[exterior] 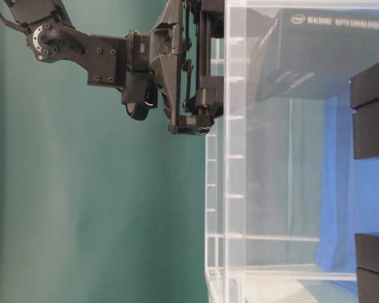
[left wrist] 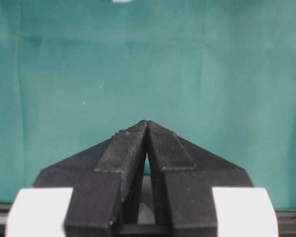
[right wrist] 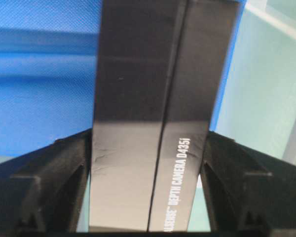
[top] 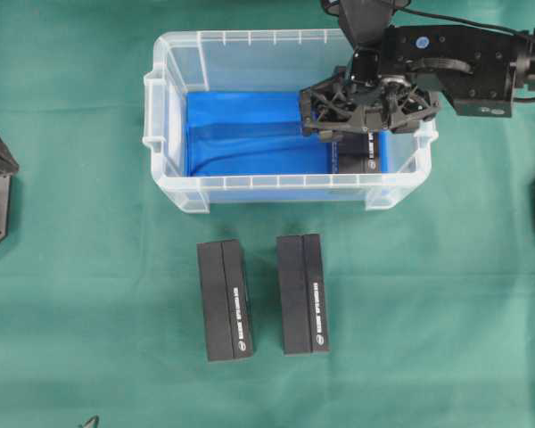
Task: Take the box out of the case with the right arm.
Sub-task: 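Lower the open right gripper around the last box and close it, then lift the last box up out of the bin with the right gripper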
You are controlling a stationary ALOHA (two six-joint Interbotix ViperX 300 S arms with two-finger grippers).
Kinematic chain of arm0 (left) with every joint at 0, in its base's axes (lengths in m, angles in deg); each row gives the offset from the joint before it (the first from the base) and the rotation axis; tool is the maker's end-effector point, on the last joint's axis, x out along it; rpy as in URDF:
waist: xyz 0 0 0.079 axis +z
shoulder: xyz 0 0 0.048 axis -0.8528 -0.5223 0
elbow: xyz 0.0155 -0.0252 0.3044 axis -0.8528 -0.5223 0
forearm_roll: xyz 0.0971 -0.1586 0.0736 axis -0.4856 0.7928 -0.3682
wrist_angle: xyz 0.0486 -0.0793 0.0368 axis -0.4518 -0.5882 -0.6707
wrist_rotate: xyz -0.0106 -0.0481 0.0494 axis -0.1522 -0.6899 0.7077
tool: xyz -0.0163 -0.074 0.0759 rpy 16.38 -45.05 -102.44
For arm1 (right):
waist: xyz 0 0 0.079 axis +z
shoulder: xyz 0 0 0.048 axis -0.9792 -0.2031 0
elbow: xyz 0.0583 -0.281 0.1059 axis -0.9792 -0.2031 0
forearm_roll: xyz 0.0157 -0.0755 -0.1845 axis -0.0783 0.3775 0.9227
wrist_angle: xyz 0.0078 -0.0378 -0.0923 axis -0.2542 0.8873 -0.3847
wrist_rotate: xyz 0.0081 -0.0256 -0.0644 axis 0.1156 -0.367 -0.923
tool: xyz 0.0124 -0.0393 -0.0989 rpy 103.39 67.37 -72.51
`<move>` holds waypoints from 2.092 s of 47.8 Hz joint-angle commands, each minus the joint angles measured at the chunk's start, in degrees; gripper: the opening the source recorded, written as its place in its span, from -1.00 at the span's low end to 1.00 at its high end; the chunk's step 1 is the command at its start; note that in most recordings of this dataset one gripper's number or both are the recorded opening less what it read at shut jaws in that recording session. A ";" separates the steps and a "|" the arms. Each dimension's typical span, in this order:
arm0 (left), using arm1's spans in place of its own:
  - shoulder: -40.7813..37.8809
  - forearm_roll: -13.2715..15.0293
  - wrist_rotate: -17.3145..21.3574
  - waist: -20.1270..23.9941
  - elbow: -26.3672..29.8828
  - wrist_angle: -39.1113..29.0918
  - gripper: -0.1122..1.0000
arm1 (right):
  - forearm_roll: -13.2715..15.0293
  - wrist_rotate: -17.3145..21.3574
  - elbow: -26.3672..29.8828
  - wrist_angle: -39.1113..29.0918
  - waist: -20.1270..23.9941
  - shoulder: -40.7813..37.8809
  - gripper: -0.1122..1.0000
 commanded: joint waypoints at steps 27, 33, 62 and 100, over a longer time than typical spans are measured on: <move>0.18 -0.09 0.09 0.18 1.14 0.26 -0.80 | 0.00 -0.09 0.79 0.00 0.26 0.35 0.37; 0.18 -0.18 0.09 0.18 1.14 0.26 -0.80 | 0.35 -0.09 2.20 -1.23 0.44 0.79 0.36; 0.53 -0.18 0.09 0.18 1.23 0.26 -0.80 | 2.90 -0.70 15.38 -21.36 1.23 7.03 0.37; 0.44 -0.18 -0.09 0.18 1.41 0.26 -0.80 | 6.33 -0.70 28.92 -34.72 2.99 7.82 0.36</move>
